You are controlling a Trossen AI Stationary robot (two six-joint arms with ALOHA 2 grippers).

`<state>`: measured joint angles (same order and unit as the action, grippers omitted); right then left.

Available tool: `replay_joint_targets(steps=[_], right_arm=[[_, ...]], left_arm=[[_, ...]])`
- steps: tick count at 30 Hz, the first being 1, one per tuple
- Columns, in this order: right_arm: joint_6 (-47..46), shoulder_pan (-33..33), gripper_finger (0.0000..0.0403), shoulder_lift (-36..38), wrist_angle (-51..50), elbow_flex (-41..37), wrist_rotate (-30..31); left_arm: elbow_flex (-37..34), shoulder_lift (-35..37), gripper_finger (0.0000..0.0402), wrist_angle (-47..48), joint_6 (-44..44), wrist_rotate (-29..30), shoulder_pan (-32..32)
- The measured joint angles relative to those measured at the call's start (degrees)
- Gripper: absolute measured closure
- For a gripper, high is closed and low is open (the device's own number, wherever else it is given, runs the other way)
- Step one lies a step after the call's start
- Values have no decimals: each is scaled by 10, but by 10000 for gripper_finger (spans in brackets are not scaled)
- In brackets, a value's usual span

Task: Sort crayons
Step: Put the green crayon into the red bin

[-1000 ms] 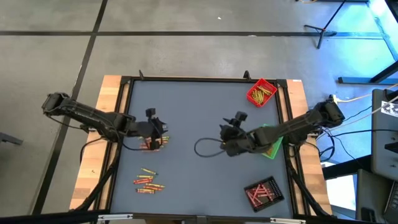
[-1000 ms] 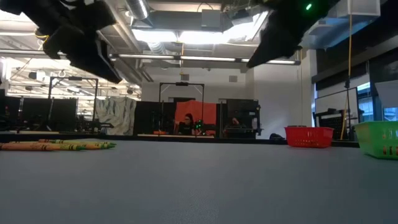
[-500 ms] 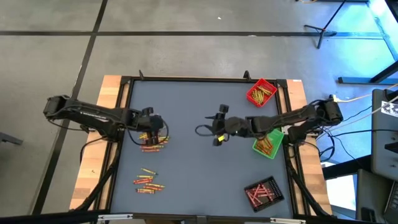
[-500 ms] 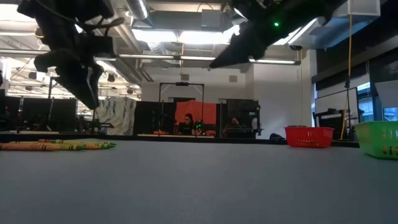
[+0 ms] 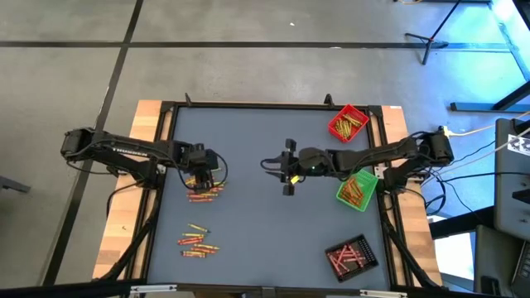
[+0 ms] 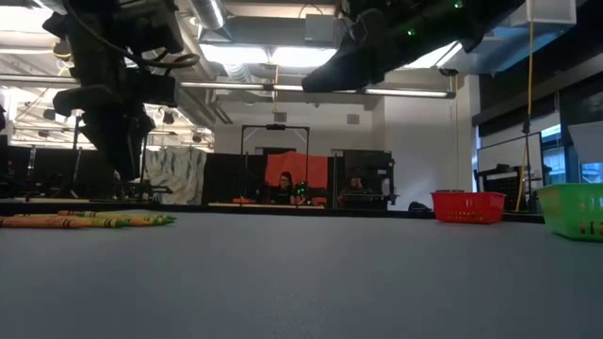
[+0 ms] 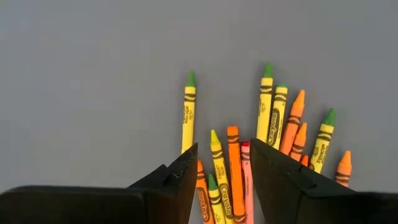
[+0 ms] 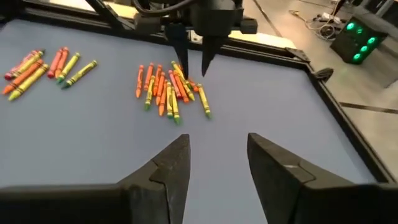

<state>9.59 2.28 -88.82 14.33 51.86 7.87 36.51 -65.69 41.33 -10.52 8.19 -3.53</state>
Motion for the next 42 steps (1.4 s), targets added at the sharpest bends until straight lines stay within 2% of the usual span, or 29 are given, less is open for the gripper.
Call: replay_joint_targets(steps=[11,17,27,38,42], right_arm=[[-4,0,244,-15,-5,0,0],[-4,0,244,-15,-2,0,0],[-4,0,244,-15,11,0,0],[-4,0,244,-15,5,0,0],[-4,0,244,-15,5,0,0]], left_arm=[[0,-6,272,-13,-5,1,-1],[0,-47,276,-15,-5,9,-4],[0,-112,276,-60,50,26,-60],[0,-162,276,-104,97,-3,-118],[2,-176,277,-107,108,-35,-131]])
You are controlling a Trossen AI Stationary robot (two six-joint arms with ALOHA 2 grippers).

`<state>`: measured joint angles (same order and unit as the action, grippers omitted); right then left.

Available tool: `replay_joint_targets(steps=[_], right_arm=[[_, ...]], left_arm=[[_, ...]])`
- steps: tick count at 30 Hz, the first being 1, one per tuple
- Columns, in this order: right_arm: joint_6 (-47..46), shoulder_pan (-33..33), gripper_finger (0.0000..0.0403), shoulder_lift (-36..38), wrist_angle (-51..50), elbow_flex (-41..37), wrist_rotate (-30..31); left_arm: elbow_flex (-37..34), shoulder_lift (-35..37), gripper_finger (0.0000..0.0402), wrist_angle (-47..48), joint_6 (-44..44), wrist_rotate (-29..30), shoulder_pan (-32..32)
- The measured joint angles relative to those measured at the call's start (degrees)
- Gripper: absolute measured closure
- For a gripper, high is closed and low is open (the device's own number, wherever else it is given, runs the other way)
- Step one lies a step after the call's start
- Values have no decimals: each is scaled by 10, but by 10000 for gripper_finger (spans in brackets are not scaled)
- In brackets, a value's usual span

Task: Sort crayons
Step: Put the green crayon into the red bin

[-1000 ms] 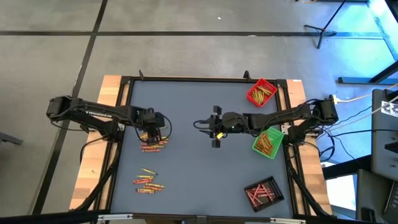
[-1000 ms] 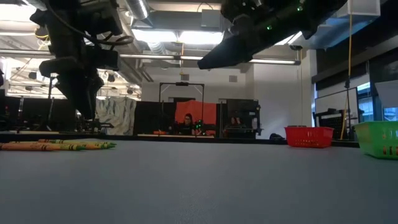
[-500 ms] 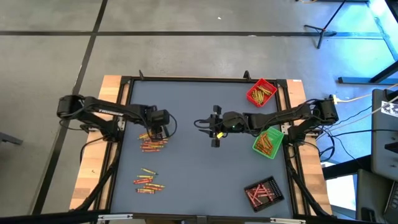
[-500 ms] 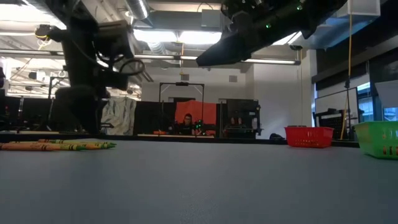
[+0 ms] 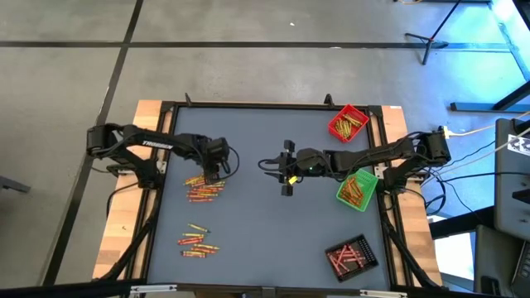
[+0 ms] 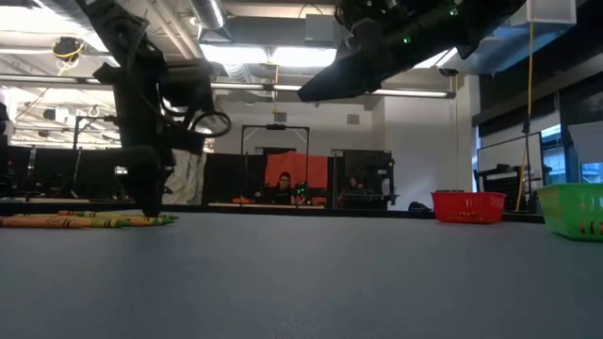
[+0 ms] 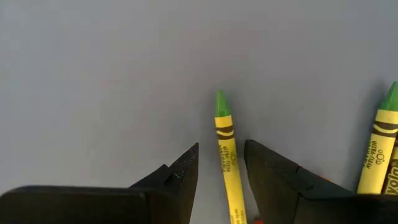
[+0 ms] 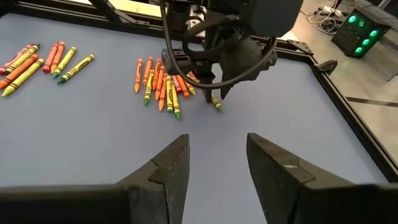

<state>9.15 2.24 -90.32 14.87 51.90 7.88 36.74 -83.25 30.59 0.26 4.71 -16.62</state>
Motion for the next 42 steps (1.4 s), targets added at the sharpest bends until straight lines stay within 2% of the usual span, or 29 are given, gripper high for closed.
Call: replay_joint_targets(steps=[6,17,26,35,39,42], right_arm=[[-1,0,244,0,0,0,0],[-1,0,244,0,0,0,0],[-1,0,244,0,-1,0,0],[-27,0,244,0,-14,0,0],[-47,0,240,0,-5,0,0],[-49,0,219,0,2,0,0]], left_arm=[[0,-9,286,0,2,-8,-15],[0,-9,394,0,25,-17,-13],[14,34,391,19,31,24,15],[53,120,391,14,33,82,89],[55,153,391,-30,45,112,130],[55,164,391,-77,59,113,157]])
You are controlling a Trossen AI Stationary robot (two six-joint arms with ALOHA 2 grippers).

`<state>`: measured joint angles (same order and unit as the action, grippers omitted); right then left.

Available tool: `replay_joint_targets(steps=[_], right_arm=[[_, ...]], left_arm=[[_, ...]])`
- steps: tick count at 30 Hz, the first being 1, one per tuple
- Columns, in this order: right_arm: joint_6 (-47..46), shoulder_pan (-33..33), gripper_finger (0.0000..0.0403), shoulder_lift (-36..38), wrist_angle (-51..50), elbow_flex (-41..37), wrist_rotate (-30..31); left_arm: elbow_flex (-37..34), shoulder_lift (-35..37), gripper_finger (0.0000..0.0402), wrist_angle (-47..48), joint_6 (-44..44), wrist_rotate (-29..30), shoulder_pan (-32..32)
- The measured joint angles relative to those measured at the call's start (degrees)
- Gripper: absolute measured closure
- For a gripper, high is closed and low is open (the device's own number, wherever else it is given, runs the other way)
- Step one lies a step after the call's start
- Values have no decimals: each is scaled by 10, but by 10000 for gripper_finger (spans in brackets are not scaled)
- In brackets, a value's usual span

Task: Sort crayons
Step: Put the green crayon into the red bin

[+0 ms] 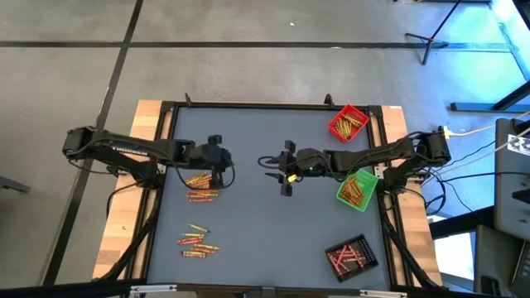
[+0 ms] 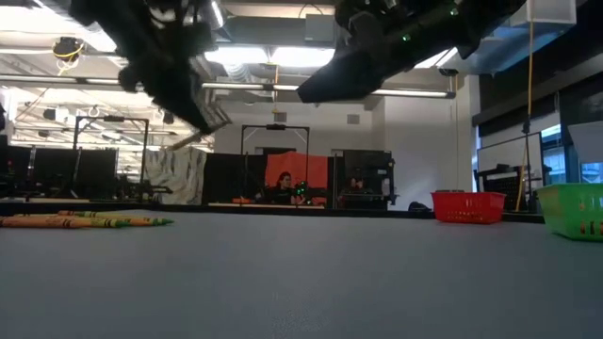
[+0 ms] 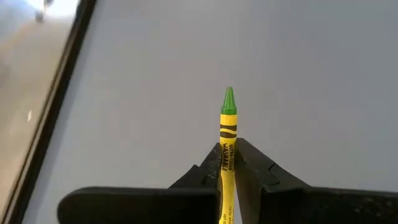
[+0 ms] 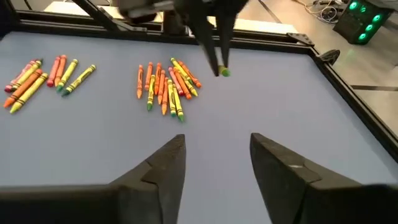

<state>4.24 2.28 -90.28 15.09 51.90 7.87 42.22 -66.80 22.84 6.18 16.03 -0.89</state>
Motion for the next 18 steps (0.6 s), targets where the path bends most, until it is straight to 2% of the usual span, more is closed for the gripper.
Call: replay_joint_targets(steps=[5,9,18], right_arm=[[-2,0,165,0,7,0,-28],[10,0,140,0,30,0,-50],[21,0,155,-24,107,0,-79]], left_arm=[[0,-1,391,-73,25,-1,33],[-17,-4,391,-154,44,-1,51],[-53,-24,391,-315,50,-10,74]])
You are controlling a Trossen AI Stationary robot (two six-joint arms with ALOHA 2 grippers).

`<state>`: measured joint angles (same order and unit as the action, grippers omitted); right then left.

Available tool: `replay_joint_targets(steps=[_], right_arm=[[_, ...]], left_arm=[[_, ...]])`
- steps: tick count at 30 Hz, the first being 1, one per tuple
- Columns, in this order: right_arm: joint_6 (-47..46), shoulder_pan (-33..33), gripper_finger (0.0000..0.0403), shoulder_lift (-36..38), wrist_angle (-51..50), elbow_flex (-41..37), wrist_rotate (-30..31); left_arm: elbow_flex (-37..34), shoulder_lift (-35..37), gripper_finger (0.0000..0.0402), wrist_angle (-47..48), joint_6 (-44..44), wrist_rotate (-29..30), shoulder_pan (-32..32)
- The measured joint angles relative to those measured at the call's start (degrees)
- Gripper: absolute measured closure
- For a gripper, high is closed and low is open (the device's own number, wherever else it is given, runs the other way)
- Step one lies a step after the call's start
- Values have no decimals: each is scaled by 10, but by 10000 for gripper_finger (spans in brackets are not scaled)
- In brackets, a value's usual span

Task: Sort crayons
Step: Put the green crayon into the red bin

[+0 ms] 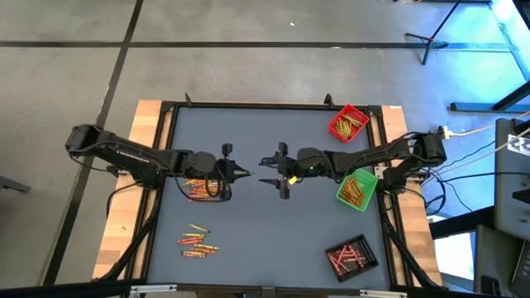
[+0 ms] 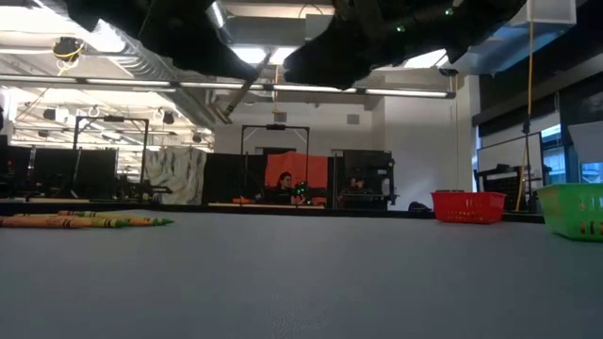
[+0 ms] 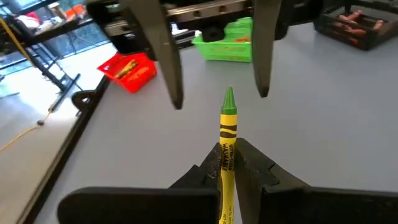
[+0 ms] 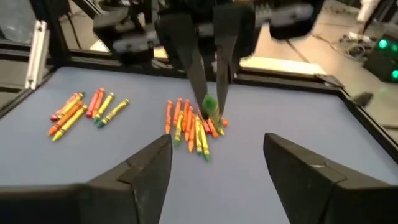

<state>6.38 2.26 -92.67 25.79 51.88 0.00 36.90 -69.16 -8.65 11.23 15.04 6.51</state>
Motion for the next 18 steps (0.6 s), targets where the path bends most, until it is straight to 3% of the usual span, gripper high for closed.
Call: replay_joint_targets(steps=[7,18], right_arm=[[16,0,172,-33,81,0,-32],[18,0,206,-44,131,2,-85]], left_arm=[[-2,-35,391,-76,34,2,17],[-2,-43,391,-106,50,6,31]])
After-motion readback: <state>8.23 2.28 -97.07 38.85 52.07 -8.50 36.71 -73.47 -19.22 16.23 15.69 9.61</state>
